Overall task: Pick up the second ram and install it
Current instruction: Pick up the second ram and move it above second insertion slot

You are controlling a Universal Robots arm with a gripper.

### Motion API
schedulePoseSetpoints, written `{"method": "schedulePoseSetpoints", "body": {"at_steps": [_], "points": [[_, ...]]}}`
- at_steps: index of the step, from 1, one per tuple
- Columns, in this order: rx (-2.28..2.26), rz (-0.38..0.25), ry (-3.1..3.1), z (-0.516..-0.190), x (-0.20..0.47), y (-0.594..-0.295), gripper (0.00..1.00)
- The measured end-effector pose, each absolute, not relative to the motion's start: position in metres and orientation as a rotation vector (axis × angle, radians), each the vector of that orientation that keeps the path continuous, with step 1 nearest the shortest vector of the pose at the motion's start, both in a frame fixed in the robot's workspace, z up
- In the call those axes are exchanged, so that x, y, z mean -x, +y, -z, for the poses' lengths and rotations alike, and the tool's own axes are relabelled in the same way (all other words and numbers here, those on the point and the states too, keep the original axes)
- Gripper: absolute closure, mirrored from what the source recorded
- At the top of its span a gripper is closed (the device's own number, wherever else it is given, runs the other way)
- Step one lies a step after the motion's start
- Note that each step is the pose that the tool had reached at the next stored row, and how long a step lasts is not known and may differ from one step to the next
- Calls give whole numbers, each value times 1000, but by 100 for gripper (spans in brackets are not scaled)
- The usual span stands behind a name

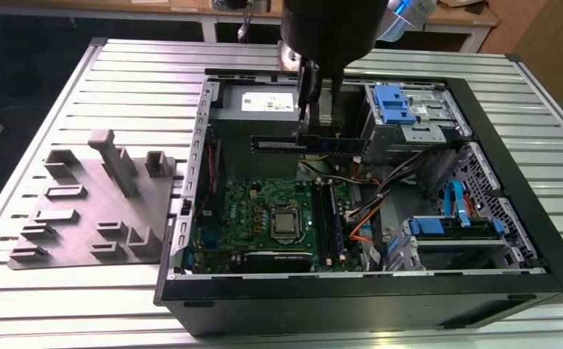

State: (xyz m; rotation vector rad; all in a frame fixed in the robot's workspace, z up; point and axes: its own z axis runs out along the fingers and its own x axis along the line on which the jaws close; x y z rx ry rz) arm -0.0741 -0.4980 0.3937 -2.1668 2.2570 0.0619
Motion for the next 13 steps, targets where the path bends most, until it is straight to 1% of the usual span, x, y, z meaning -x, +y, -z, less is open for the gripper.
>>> {"method": "schedulePoseSetpoints", "body": {"at_steps": [13], "points": [[2167, -62, 2257, -379, 73, -498, 92]]}}
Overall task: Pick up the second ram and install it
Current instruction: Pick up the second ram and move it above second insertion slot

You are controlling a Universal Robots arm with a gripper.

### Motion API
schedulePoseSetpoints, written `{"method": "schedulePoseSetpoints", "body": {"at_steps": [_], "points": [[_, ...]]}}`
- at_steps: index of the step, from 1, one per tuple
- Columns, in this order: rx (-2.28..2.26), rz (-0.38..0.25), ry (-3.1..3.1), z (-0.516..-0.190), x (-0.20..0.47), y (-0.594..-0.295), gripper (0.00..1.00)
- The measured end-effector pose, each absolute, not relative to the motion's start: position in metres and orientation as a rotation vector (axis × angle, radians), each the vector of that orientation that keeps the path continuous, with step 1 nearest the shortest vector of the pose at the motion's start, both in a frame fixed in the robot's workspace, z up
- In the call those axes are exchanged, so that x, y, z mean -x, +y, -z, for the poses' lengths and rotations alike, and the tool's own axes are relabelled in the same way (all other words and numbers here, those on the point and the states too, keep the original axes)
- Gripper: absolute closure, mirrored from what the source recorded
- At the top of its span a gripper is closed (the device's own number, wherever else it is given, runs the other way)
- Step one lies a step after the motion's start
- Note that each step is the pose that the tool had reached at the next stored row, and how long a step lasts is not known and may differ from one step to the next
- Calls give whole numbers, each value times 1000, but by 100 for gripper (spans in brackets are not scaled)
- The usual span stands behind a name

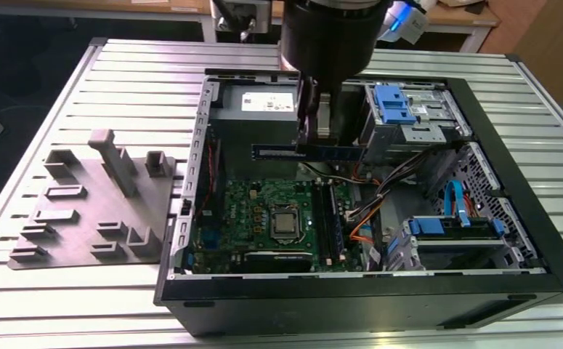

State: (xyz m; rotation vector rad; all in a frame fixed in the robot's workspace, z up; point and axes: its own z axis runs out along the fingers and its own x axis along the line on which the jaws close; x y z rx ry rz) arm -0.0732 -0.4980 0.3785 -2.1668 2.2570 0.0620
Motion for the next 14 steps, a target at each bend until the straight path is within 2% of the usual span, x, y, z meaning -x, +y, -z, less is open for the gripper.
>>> {"method": "schedulePoseSetpoints", "body": {"at_steps": [14], "points": [[2167, -63, 2257, -365, 72, -497, 92]]}}
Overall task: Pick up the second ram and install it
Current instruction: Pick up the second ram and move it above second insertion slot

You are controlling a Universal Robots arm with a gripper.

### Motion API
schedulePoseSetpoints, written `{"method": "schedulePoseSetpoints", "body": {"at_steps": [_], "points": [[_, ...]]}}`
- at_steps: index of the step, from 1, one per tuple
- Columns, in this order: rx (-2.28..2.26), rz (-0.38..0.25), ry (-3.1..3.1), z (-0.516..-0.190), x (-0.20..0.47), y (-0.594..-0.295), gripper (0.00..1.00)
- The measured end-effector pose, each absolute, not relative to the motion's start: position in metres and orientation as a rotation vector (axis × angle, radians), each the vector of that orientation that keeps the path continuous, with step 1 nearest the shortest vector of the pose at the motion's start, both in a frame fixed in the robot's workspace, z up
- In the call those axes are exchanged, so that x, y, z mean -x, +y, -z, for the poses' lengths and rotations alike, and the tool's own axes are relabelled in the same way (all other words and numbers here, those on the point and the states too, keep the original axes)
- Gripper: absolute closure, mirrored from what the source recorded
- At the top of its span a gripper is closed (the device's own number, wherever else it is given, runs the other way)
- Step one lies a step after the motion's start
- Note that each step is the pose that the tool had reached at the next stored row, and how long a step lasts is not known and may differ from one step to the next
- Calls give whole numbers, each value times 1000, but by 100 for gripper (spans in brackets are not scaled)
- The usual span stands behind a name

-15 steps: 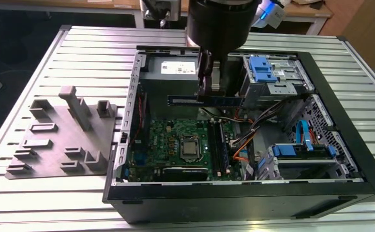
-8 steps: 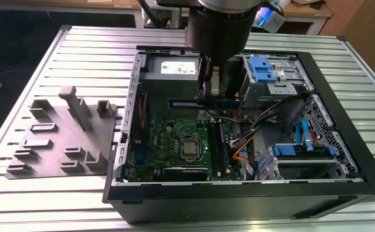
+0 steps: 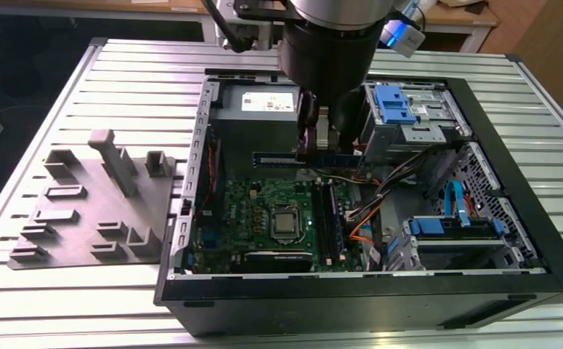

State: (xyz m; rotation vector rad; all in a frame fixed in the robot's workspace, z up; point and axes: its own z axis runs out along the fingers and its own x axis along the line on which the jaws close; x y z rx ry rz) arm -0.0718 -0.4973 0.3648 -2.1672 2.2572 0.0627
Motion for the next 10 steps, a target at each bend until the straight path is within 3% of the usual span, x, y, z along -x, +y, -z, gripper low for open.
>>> {"method": "schedulePoseSetpoints", "body": {"at_steps": [10], "points": [[2168, -64, 2258, -357, 70, -494, 92]]}}
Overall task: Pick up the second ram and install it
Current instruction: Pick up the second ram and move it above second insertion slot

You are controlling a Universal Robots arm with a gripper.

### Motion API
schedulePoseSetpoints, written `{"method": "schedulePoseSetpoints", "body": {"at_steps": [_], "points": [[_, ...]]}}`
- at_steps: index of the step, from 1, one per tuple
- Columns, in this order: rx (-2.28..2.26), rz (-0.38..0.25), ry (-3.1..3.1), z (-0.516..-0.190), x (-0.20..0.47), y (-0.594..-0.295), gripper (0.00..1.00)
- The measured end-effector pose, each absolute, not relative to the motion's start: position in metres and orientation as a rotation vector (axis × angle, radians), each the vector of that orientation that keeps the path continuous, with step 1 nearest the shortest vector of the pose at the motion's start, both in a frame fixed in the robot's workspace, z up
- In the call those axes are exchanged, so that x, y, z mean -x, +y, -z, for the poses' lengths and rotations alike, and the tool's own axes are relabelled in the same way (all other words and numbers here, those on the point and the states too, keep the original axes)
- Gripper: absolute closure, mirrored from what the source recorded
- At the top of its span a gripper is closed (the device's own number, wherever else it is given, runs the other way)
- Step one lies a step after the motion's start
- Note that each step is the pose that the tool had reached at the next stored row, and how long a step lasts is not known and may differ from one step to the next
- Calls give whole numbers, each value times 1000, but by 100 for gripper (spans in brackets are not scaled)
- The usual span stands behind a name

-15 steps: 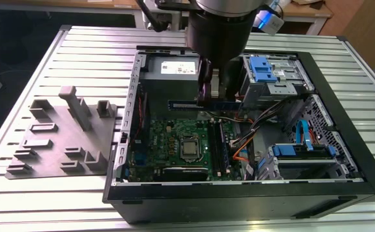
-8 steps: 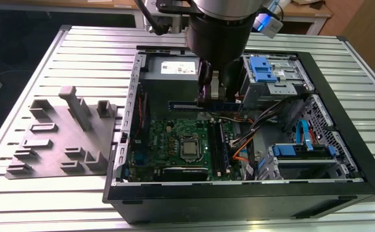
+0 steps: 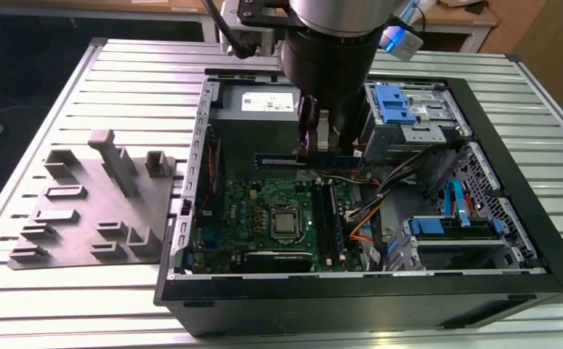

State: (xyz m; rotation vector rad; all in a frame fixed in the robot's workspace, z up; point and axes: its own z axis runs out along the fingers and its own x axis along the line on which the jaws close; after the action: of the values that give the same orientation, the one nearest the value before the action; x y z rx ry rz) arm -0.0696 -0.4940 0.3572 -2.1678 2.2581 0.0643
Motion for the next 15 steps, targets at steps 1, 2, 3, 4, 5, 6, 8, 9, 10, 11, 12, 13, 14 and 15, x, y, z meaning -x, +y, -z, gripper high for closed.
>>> {"method": "schedulePoseSetpoints", "body": {"at_steps": [1, 2, 3, 4, 5, 6, 8, 9, 10, 11, 12, 13, 14, 15], "points": [[2168, -65, 2258, -356, 69, -494, 92], [2168, -65, 2258, -355, 69, -494, 92], [2168, -65, 2259, -353, 69, -494, 92], [2168, -65, 2259, -352, 69, -494, 92], [2168, -65, 2259, -351, 69, -494, 92], [2168, -66, 2259, -349, 69, -494, 92], [2169, -66, 2259, -347, 69, -494, 92], [2169, -66, 2259, -345, 69, -494, 92], [2169, -66, 2259, -343, 68, -494, 92], [2169, -66, 2259, -342, 68, -494, 92], [2169, -67, 2259, -341, 68, -494, 92], [2169, -66, 2259, -340, 68, -493, 92], [2169, -67, 2259, -340, 68, -493, 92], [2169, -67, 2259, -339, 68, -492, 92]]}}
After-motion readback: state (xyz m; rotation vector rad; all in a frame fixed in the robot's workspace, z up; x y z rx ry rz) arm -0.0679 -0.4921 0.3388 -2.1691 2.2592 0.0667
